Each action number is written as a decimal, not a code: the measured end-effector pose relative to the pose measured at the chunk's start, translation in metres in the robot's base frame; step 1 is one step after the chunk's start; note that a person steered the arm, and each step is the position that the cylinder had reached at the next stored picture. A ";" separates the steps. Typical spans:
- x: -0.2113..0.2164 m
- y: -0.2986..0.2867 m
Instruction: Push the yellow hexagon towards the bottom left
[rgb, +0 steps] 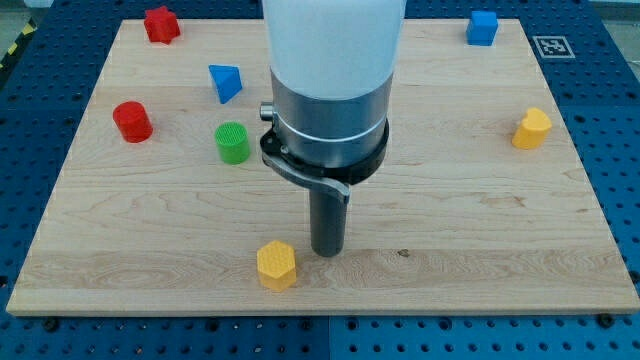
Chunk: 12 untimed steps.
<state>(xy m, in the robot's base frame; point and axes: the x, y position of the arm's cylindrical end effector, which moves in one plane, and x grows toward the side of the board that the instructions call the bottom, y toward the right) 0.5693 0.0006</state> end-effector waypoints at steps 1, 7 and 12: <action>0.017 -0.025; 0.049 -0.065; -0.016 -0.155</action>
